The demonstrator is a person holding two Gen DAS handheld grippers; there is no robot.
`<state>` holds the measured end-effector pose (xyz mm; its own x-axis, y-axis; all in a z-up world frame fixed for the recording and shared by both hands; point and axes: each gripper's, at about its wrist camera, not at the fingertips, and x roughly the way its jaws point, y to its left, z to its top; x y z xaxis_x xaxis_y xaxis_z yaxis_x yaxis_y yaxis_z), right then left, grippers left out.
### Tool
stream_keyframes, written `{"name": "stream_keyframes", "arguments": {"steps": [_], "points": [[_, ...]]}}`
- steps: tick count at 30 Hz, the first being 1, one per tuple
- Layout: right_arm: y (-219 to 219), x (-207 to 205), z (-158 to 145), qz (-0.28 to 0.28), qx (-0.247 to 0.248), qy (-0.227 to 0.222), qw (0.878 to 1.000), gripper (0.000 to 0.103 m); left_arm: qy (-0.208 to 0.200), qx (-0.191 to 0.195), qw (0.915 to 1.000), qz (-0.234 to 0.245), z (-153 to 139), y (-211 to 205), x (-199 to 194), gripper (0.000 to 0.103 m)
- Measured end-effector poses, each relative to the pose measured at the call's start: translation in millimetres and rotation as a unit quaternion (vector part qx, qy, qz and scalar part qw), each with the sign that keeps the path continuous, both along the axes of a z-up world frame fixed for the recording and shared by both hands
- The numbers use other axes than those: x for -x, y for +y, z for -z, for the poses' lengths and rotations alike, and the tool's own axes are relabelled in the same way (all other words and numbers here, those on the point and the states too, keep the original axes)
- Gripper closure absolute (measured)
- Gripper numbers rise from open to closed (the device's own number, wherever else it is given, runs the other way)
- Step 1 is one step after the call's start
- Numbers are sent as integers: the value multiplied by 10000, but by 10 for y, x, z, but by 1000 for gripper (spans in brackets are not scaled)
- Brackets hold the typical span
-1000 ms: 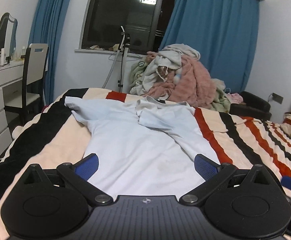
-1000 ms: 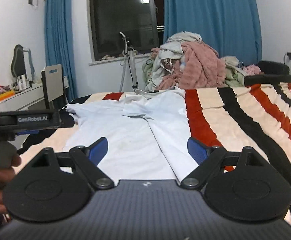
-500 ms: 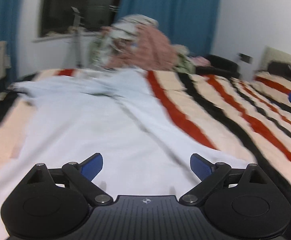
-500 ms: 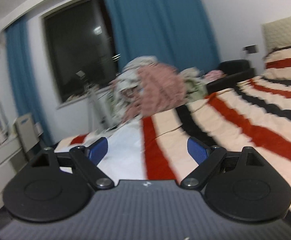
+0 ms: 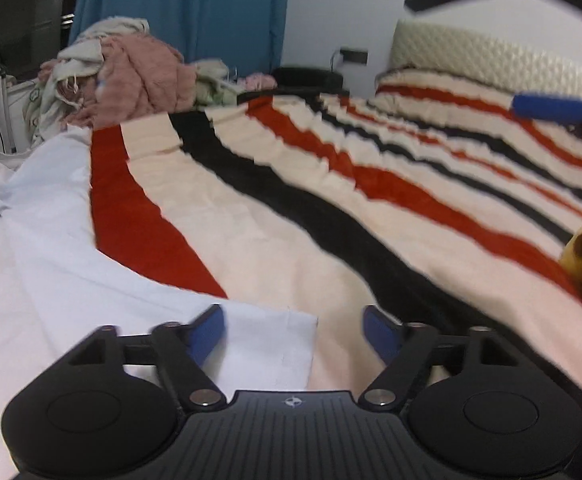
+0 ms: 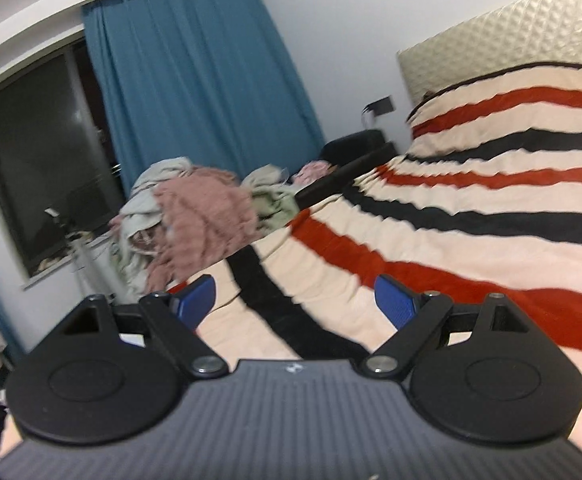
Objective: Fold clothes
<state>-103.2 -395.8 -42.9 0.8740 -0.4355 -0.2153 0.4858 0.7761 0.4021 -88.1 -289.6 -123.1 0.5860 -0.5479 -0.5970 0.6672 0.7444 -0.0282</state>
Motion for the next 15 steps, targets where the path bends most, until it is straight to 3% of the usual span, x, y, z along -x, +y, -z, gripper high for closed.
{"name": "stream_keyframes", "arguments": {"steps": [1,2,3,7,11,15], "points": [[-16,-25,24,65,34,28,10000,15,52,-51,10000,-45,52,-29,-51,63],[-23,-50,46,76,46,74,9999,15,95,-96,9998,-118,94,-25,-98,73],[-30,-76,67,86,57,120,9999,15,139,-141,9996,-192,136,-20,-145,90],[-42,-164,135,105,131,271,9995,15,285,103,9984,-467,28,251,-253,95],[49,-181,105,20,362,277,9990,15,387,692,9946,-662,-417,762,-154,95],[159,-176,66,-89,553,297,9980,15,480,1424,9837,-984,-876,1434,122,96]]}}
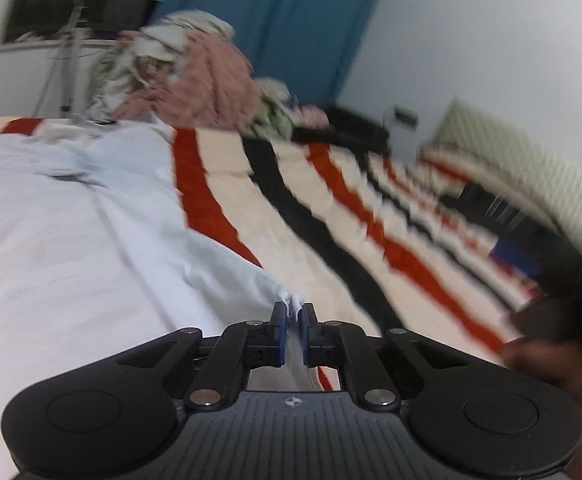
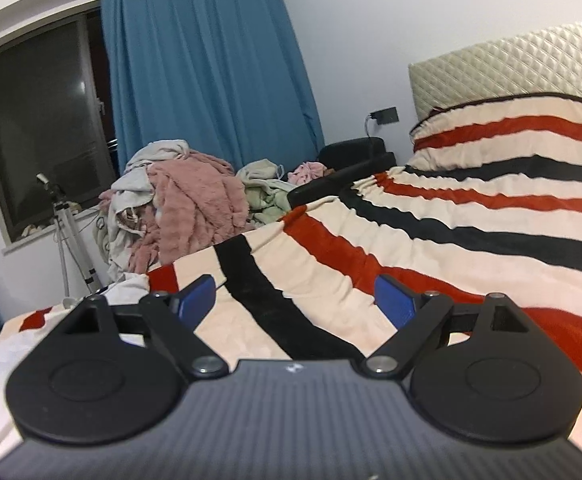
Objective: Fold clothes
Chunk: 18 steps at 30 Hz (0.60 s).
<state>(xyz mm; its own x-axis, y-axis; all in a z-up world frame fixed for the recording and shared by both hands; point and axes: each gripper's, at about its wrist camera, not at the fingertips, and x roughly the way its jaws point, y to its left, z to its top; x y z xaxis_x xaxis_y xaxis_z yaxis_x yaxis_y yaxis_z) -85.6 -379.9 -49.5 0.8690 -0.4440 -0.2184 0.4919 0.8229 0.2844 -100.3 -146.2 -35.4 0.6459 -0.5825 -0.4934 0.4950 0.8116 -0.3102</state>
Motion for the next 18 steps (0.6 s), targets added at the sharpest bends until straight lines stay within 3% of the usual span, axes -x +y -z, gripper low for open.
{"name": "stream_keyframes", "arguments": {"steps": [3,6,12,14,15,18], "points": [[120,-4,-35,-233,57,65,9997,15,79,265,9990,-342,-157,501,263,98],[292,-21,-57,-686,65,171,9975,15,485,369,9958,-677,-91,936,443,102],[750,-130,-36,-1730,211,531,9833,15,1141,-19,9863,-1193,258,1326,432,100],[872,-147,-24,-1900,314,626,9793,15,1280,40,9838,-1257,299,1389,379,90],[925,-150,-18,-1969,358,661,9775,15,1291,76,9832,-1289,296,1421,360,80],[1028,-159,-1,-2115,402,728,9738,15,1305,139,9815,-1395,297,1492,299,36]]}}
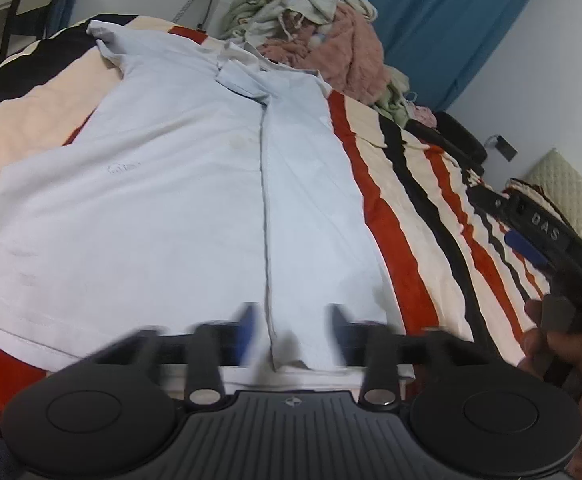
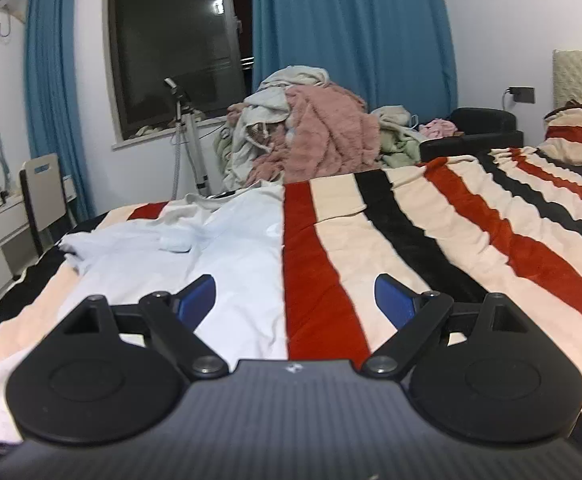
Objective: Fold clothes
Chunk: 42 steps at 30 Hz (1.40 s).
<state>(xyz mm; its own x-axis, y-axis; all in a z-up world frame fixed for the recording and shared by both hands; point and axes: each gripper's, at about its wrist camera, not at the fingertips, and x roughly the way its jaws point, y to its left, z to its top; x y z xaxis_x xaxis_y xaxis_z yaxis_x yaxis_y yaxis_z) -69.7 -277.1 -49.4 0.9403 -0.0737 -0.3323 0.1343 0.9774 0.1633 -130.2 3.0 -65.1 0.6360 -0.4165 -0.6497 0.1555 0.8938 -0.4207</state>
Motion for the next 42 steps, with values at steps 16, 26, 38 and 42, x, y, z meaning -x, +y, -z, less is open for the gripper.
{"name": "stream_keyframes", "arguments": {"steps": [16,26,38,42], "points": [[52,-5,42,-234,-176,156,9994,15,-161,-701,9972,218,283,-400,-77,102],[76,31,30,-364,-201,93,9991,15,-761,-963,9924,114,30,-400,183,47],[126,111,-28,-612,-273,-312,9973,15,-1786,-1688,9693,-1,-637,-396,-93,1],[148,92,-16,-619,-300,-291,9972,15,-2120,-1823,9601,-34,-754,-379,-267,1]]}}
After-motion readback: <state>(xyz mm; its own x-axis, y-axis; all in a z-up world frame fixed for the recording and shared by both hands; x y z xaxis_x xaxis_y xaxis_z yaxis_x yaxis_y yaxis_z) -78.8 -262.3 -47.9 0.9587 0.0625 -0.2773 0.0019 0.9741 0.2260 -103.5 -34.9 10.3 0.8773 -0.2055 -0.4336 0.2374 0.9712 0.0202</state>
